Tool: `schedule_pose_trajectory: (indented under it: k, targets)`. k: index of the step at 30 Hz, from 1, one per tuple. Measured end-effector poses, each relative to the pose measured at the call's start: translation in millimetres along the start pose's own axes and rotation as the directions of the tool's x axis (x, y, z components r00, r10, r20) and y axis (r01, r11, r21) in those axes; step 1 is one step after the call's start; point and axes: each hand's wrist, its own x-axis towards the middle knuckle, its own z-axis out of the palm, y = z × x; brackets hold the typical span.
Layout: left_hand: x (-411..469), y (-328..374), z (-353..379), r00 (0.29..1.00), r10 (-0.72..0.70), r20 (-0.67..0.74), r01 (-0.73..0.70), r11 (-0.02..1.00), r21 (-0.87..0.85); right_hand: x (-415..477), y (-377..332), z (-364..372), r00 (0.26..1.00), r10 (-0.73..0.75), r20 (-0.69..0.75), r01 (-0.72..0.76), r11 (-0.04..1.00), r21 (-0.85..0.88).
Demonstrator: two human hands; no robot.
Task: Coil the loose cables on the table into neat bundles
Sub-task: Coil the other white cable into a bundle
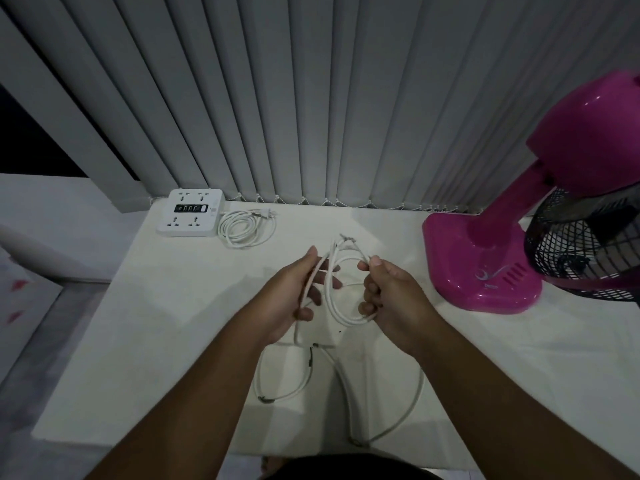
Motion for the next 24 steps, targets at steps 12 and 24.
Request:
schedule_pose_trajectory:
  k: [12, 24]
  targets:
    - [-6, -8, 15, 0.997, 0.051, -0.056, -0.060, 0.983, -0.173, -5, 9, 2, 0.997, 0.037, 0.060, -0.043, 0.994, 0.103]
    - [-11, -4, 13, 1.000, -0.010, 0.001, 0.009, 0.999, 0.041, 0, -2, -7, 0.963, 0.024, 0.268, 0.017, 0.988, -0.150]
